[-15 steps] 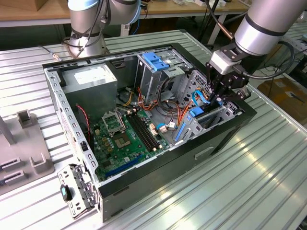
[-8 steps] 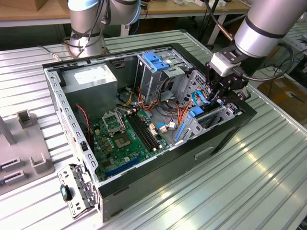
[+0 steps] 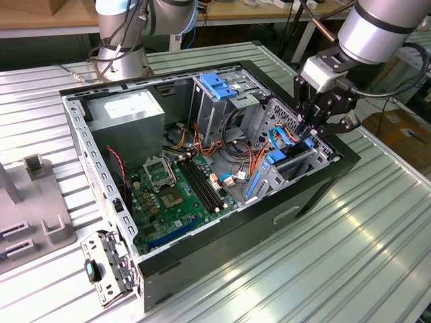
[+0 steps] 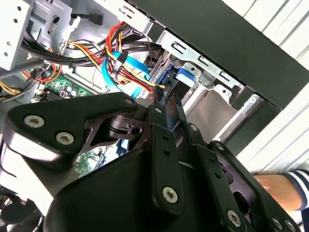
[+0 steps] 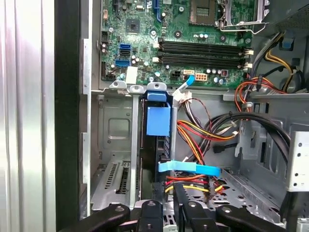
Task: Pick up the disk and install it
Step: 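Insert the second disk wire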
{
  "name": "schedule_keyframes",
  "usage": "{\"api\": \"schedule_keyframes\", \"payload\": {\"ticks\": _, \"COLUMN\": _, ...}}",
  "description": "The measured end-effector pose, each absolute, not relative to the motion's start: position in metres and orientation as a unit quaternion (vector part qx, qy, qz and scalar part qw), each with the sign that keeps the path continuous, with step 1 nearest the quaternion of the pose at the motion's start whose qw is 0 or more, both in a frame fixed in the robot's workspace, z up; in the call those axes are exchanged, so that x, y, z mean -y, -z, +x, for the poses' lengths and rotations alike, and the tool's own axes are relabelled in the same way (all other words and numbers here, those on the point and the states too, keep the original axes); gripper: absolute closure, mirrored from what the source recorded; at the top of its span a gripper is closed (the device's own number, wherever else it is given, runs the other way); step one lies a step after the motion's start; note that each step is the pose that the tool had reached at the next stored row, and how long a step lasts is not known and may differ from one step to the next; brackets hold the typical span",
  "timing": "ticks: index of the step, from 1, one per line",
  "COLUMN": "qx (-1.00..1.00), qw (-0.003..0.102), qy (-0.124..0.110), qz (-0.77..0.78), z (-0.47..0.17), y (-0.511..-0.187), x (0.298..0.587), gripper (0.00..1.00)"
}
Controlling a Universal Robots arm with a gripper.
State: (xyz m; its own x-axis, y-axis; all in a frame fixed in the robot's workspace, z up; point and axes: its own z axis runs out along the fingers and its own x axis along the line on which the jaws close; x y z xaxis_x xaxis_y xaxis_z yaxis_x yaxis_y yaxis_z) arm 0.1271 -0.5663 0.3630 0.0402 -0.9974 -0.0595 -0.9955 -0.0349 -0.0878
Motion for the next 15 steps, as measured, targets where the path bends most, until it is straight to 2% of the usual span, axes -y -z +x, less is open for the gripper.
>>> {"api": "schedule_keyframes", "payload": {"ticks": 15, "qx": -0.693, "qw": 0.052, "qy": 0.01, "qz": -0.719, "z": 0.1226, "y": -0.3638, "x": 0.5663, "gripper": 0.76}}
